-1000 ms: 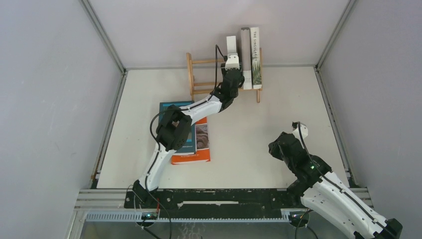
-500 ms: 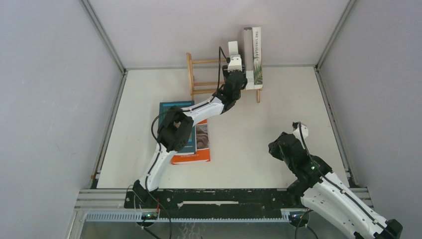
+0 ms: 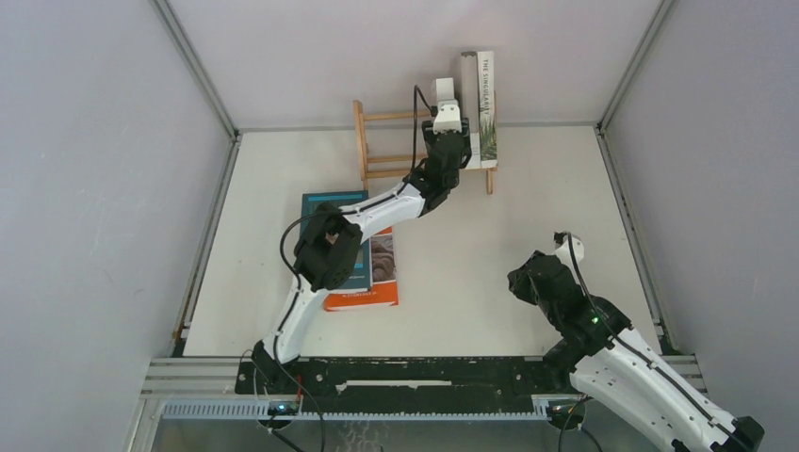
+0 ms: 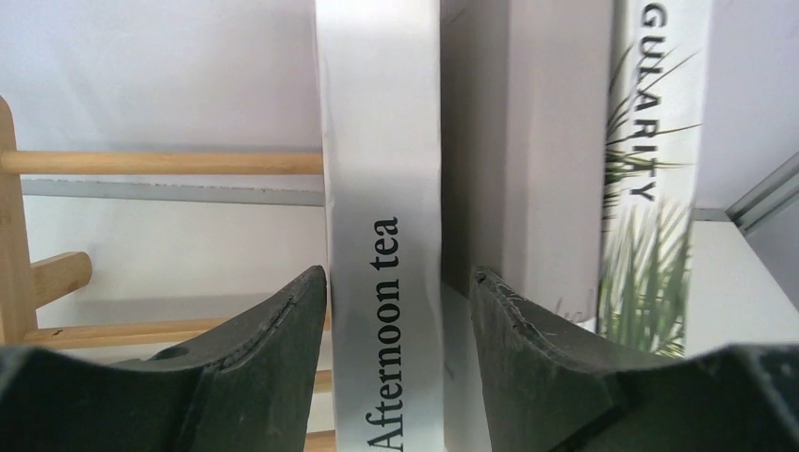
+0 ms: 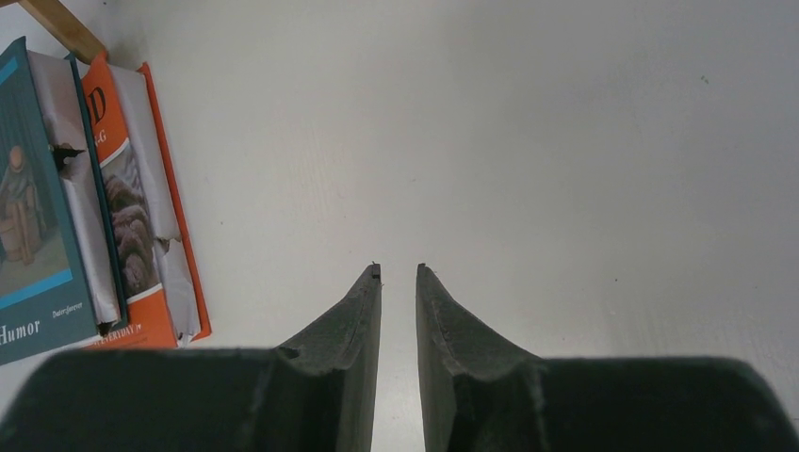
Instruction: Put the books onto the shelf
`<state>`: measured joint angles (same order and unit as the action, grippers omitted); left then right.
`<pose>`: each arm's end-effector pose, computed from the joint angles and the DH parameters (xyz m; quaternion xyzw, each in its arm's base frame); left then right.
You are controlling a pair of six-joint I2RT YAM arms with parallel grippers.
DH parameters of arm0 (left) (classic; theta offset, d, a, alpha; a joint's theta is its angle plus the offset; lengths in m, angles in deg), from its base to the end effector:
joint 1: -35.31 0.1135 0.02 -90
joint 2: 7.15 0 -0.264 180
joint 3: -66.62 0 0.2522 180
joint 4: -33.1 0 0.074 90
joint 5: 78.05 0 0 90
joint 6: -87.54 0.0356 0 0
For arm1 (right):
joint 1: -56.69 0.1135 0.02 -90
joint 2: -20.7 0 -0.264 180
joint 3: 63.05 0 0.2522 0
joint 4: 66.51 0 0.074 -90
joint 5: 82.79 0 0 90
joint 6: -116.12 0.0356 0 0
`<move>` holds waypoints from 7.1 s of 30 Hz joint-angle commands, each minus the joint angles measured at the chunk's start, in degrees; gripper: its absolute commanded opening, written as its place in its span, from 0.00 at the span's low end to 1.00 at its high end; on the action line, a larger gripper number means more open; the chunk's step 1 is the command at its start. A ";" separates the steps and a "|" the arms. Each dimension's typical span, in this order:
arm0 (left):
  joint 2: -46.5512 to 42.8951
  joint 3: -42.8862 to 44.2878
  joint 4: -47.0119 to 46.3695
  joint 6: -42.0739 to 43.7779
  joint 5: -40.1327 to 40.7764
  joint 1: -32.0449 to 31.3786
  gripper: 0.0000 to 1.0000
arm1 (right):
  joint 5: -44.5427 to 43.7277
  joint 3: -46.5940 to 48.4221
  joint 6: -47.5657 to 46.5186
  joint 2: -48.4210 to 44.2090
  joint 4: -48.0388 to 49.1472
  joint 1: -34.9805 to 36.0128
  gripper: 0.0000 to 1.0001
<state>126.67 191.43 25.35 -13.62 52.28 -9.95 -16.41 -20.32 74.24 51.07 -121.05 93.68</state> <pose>0.4056 -0.3766 0.2623 -0.0337 0.7122 -0.0931 0.6949 0.1025 0.0594 0.2294 0.1693 0.8826 0.1305 0.4188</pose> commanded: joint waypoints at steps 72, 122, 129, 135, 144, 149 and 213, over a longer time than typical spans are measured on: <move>4.17 11.10 12.32 -18.10 -32.42 12.95 0.42 | 1.90 12.16 -4.36 18.63 5.56 -6.66 0.19; -71.94 -49.10 42.90 -31.78 -1.87 2.86 0.80 | 8.58 16.15 -8.05 13.87 2.90 10.24 0.52; -95.09 -66.34 50.13 -44.95 -1.33 2.86 0.99 | 10.16 20.00 -8.71 25.75 9.92 15.48 0.66; -105.17 -69.04 62.28 -50.17 1.19 2.86 1.00 | 7.95 26.95 -12.32 37.00 15.01 18.98 0.80; -104.88 -71.42 65.11 -51.91 -3.86 10.32 1.00 | 5.41 42.96 -16.28 55.12 14.59 20.70 0.83; -98.62 -71.15 60.64 -46.83 -12.42 18.74 1.00 | 4.85 50.02 -18.44 60.35 13.54 20.30 0.82; -49.90 -81.26 12.12 -54.95 -58.19 57.65 0.84 | 30.56 76.04 -25.81 92.47 14.98 8.58 0.36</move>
<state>75.57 111.93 40.89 -67.34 -1.68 47.45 13.60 53.23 49.15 142.35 -106.80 102.60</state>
